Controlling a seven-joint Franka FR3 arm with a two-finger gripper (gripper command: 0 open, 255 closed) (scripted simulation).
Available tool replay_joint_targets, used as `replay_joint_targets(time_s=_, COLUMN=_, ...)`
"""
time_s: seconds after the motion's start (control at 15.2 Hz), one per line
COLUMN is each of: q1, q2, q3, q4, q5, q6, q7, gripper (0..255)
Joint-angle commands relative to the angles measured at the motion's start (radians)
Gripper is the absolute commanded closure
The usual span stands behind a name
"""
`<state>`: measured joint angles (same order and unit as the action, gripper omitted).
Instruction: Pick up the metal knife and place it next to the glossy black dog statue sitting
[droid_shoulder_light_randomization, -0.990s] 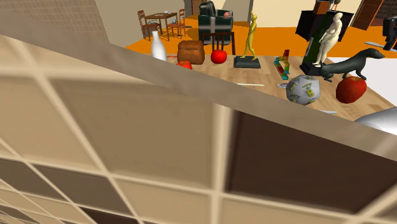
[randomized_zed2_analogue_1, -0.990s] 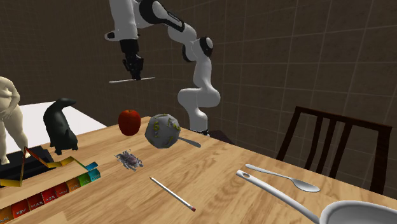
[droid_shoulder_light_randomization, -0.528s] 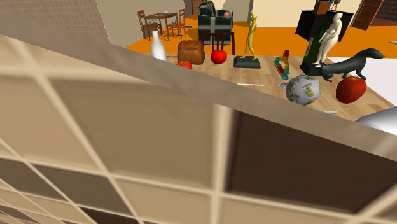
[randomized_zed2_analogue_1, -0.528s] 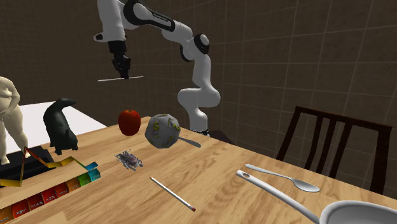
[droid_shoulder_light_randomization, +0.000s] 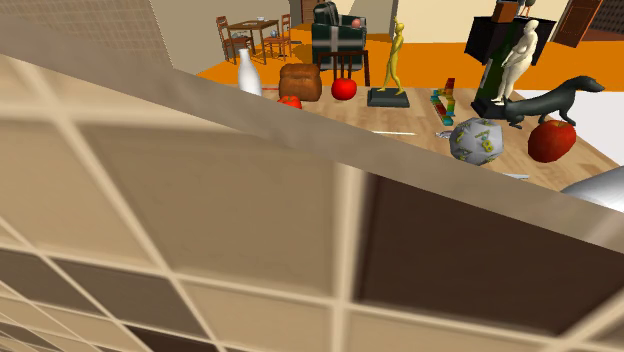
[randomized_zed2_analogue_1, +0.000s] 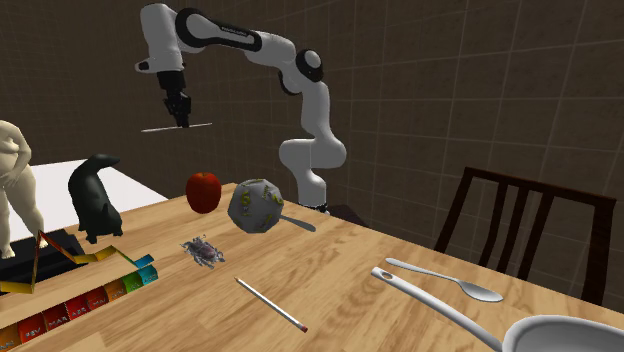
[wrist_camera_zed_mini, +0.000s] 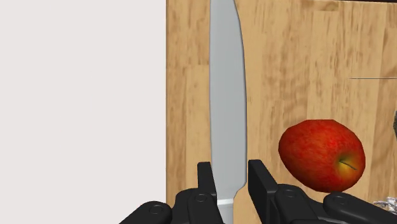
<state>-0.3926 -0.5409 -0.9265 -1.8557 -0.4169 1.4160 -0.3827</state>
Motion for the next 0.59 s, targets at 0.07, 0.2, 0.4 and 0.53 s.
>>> replay_joint_targets(time_s=0.07, q1=-0.008, q2=-0.014, q3=-0.004, q4=-0.047, q5=-0.010, q6=0.036, q7=0.008, gripper=255)
replay_joint_targets(time_s=0.2, q1=-0.012, q2=-0.022, q3=-0.008, q4=-0.077, q5=-0.017, q6=0.060, q7=0.013, gripper=255)
replay_joint_targets(time_s=0.4, q1=-0.017, q2=-0.031, q3=-0.016, q4=-0.121, q5=-0.027, q6=0.096, q7=0.020, gripper=255)
replay_joint_targets(time_s=0.53, q1=-0.020, q2=-0.036, q3=-0.022, q4=-0.149, q5=-0.033, q6=0.120, q7=0.024, gripper=255)
